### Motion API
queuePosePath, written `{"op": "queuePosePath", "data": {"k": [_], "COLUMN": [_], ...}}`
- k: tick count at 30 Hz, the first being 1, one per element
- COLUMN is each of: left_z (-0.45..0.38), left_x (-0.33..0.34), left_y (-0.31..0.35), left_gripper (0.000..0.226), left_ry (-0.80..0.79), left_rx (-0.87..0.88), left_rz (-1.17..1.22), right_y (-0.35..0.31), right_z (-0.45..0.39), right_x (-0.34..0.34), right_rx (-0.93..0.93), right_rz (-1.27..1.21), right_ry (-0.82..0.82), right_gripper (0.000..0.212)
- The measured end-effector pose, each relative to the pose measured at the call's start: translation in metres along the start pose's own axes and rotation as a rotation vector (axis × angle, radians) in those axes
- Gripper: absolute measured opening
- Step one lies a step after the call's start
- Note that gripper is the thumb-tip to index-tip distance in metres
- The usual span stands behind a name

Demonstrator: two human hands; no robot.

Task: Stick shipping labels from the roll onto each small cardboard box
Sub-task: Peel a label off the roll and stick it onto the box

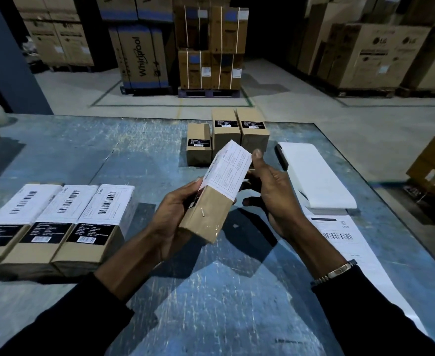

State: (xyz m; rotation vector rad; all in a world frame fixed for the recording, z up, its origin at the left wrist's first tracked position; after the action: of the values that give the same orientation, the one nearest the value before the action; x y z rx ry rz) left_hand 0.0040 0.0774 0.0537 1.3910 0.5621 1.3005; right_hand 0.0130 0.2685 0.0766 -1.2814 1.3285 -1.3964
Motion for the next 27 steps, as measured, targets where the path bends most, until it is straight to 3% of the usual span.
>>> {"op": "queuePosePath", "data": {"k": [3,8,13,16,21,27], "left_z": [-0.003,-0.002,-0.002,-0.001,0.004,0.005], "left_x": [-0.007,-0.007,-0.004,-0.001,0.002,-0.002], "left_y": [0.003,0.004,0.003,0.006,0.002,-0.002], "left_gripper": [0.034,0.041,0.035,0.028,0.033,0.036], "left_ry": [0.052,0.007,0.028,0.075,0.069,0.081], "left_rx": [0.087,0.127,0.157,0.207,0.348,0.357], "left_rz": [-0.135,-0.237,-0.27,-0.337,-0.649,-0.767], "right_y": [0.001,0.001,0.007,0.007,0.01,0.015], "right_z": [-0.002,0.002,0.0,0.002,0.001,-0.006], "right_x": [-0.003,-0.002,0.0,0.003,0.005,-0.003], "right_rx": [0.036,-0.035,0.111,0.155,0.11,0.193], "right_rz": [-0.021,-0.002,-0.109,-0.159,-0.082,0.035], "right_ry": [-0.009,0.035,0.166,0.05,0.0,-0.008], "right_gripper": [0.047,0.037,0.056,0.071,0.044,0.064]}}
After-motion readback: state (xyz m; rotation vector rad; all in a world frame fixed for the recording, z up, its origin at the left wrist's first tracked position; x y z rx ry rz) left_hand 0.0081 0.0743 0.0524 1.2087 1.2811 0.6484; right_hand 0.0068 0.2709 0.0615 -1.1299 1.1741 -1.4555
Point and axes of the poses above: each hand's wrist, its own z-axis away from the middle knuckle, its own x-axis out of the palm, y = z × x, the point moved 2 cm from there along -z, towards the middle knuckle, and after that the axes turned 5 degrees about -z, right-handed, at the moved point
